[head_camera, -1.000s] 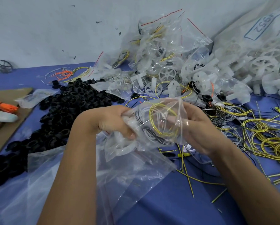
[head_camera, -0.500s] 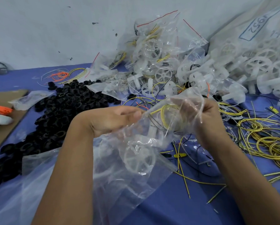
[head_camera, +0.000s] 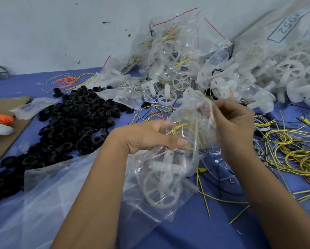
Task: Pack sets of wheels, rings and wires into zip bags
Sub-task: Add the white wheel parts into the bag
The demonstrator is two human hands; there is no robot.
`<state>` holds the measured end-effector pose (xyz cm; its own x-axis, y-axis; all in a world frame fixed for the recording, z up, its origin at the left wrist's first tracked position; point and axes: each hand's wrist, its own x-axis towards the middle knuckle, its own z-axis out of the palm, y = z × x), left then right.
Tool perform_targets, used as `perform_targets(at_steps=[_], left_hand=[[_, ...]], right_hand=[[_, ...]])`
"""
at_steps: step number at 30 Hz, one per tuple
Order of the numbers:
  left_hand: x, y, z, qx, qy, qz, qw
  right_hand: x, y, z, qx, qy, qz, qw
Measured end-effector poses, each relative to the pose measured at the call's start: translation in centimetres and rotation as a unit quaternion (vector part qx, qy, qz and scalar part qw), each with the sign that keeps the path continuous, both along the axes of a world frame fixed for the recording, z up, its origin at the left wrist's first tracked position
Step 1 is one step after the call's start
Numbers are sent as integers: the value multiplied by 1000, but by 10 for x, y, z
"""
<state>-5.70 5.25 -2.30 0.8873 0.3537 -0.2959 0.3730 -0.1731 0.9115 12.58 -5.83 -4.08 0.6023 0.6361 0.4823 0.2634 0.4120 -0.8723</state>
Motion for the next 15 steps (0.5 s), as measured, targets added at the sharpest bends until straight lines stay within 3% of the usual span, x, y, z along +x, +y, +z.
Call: perform_targets(at_steps=[2, 4, 6, 11, 15], left_hand=[[0, 2, -2, -19, -28, 39, 999], [-1, 5, -3, -36, -42, 55, 997], [-9, 8, -4, -45, -49, 47, 997], [-27, 15, -6, -73, -82, -15, 994], [-28, 19, -10, -70, -96, -11, 993]], right_hand=[[7, 3, -3, -30, 9, -58, 998], [10, 5, -6, -81, 60, -52, 994], [12, 7, -8, -149, 79, -2, 986], [15, 8, -13, -245, -11, 156, 957], [16, 2, -13, -277, -36, 185, 942]])
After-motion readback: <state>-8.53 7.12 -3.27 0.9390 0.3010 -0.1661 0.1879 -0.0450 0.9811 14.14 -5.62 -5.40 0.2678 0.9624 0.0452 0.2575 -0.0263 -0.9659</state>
